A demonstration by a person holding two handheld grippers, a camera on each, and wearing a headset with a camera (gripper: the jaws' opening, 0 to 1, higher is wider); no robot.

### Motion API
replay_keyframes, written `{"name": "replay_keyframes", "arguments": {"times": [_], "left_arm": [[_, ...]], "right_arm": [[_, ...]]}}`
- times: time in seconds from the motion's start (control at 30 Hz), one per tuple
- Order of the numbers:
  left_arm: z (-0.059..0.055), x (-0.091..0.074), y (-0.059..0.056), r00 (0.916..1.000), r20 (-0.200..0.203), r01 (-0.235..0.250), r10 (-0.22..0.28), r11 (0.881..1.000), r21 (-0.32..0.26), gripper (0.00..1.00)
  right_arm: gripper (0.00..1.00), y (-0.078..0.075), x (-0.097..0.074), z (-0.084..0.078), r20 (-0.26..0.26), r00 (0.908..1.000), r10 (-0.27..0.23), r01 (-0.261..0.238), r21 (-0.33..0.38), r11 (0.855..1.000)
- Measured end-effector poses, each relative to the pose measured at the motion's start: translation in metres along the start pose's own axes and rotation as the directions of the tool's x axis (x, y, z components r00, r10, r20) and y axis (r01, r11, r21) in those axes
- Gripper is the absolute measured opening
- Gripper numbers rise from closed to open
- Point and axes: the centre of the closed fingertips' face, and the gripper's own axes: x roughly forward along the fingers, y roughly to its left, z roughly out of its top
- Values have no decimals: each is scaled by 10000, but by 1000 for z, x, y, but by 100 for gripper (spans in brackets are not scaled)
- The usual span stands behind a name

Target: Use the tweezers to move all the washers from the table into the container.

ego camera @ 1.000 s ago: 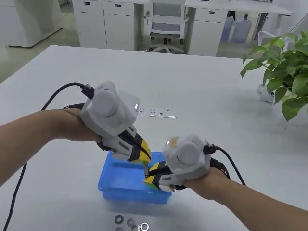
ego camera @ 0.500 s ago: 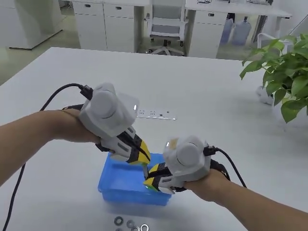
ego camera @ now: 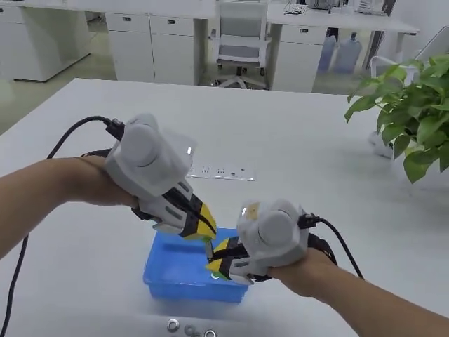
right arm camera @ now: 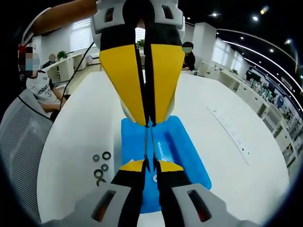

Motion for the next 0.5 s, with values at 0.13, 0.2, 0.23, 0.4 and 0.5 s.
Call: {"name": "replay_keyframes", "arguments": {"times": [0.13, 0.2, 0.23, 0.4, 0.5], "left_arm": [[4, -5, -4, 10000, -4, -15, 15, 10000, 36, 5], [7, -8, -6, 10000, 1, -37, 37, 10000, 39, 5], [8, -9, -7, 10000, 9, -55, 55, 10000, 18, 5], [12, -15, -12, 9999, 72, -134, 135, 9999, -36, 5], [14, -19, -17, 9998, 69, -168, 168, 9999, -35, 5]], "right_arm": [[11, 4, -4, 6, 89, 10000, -18, 19, -53, 10000], [11, 5, -5, 9, 141, 9999, -62, 63, -52, 10000], [11, 6, -7, 11, 194, 9998, -78, 78, -8, 10000], [11, 14, -10, 19, 338, 9994, -84, 86, -78, 9999], [11, 19, -11, 23, 421, 9991, -66, 72, -140, 9999]]}}
